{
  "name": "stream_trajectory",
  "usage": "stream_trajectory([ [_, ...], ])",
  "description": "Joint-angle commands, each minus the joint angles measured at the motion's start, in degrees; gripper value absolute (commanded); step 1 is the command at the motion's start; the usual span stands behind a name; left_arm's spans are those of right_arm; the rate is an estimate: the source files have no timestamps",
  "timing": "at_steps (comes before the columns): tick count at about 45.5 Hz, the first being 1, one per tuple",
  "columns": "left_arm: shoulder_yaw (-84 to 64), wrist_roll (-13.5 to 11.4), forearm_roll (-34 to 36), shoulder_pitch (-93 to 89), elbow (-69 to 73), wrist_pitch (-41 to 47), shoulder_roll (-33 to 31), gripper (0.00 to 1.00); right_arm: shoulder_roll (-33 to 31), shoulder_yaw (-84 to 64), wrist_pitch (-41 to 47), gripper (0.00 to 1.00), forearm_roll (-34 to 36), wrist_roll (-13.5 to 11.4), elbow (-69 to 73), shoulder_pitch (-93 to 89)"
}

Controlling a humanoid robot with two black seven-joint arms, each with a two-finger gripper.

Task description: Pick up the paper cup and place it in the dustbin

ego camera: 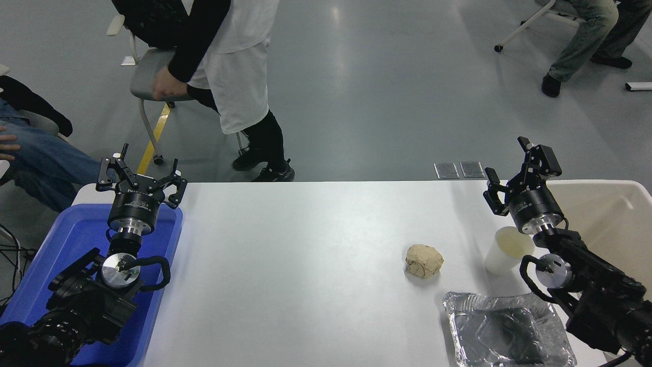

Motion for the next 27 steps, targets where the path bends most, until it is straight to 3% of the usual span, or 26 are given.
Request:
stream_trajectory([
  [1,0.0,0.0,0.0,0.0,0.0,0.0,0.0,0.99,0.2,-0.1,0.0,1.0,0.1,0.0,-0.5,0.0],
  [27,0.0,0.0,0.1,0.0,0.0,0.0,0.0,0.99,0.8,-0.1,-0.2,1.0,0.1,0.0,-0.4,0.8],
])
